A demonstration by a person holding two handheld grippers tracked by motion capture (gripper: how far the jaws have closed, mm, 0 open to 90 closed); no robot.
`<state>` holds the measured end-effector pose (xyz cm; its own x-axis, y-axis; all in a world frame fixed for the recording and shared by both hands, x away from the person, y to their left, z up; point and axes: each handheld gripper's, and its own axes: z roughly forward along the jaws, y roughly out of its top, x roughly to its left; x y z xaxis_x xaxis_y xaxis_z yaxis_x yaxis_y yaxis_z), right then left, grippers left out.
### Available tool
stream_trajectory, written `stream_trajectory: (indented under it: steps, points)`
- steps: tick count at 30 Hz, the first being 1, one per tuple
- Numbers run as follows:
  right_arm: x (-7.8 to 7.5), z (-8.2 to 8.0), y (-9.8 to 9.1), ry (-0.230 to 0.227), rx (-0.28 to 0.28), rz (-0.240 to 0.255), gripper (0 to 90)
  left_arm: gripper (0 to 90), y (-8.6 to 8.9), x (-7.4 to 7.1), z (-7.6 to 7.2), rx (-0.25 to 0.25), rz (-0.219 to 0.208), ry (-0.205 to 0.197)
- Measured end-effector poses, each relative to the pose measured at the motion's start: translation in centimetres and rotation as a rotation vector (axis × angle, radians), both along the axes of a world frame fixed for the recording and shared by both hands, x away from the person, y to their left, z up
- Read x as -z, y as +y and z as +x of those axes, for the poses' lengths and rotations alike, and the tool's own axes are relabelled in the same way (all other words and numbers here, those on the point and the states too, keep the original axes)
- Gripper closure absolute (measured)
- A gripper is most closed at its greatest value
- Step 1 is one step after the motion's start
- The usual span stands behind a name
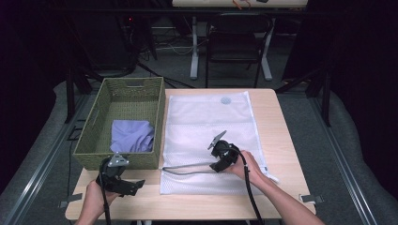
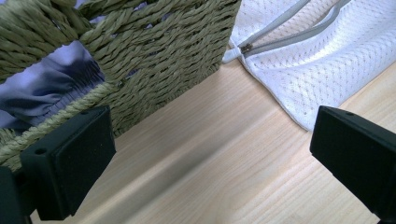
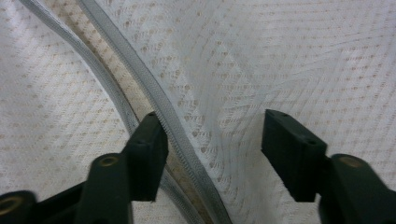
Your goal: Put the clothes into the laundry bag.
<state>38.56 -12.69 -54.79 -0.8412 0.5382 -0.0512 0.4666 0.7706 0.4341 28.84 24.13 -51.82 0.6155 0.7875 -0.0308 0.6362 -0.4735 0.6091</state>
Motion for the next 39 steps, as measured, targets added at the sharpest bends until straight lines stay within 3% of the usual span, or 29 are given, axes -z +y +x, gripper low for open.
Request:
stream_trajectory:
  steps: [2, 6, 8, 11, 15, 17, 24, 30, 39]
  points:
    - [-0.1, -0.1, 0.1, -0.01, 0.001, -0.006, 55.4, 0.1, 0.0, 0.0, 0.0, -0.001, 0.003, 0.0]
    - [-0.2, -0.2, 0.1, -0.019, 0.007, -0.008, 65.9, 0.1, 0.1, 0.0, 0.1, -0.002, -0.003, 0.011]
    - [-0.3, -0.2, 0.1, -0.043, 0.009, 0.013, 77.3, 0.1, 0.1, 0.0, 0.1, -0.005, -0.011, 0.016]
    - [-0.6, -0.3, 0.0, -0.055, 0.013, 0.011, 82.9, 0.1, 0.2, 0.0, 0.1, -0.007, -0.014, 0.018]
    - [-1.0, -0.3, -0.1, -0.061, 0.013, 0.007, 84.4, 0.1, 0.2, 0.0, 0.1, -0.008, -0.021, 0.015]
    - [-1.4, -0.3, -0.2, -0.072, 0.025, 0.036, 85.0, 0.1, 0.4, -0.2, 0.0, -0.022, -0.051, 0.022]
    - [-1.8, -0.3, -0.3, -0.089, 0.029, 0.054, 85.5, 0.1, 0.5, -1.0, -0.3, -0.018, -0.055, 0.028]
    - [-2.0, -0.4, -0.3, -0.088, 0.019, 0.04, 85.8, 0.1, 0.4, -3.1, -0.2, 0.006, -0.067, 0.006]
    - [-2.3, -0.5, -0.3, -0.092, 0.023, 0.05, 86.1, 0.1, 1.4, -5.6, 0.4, -0.001, -0.077, -0.036]
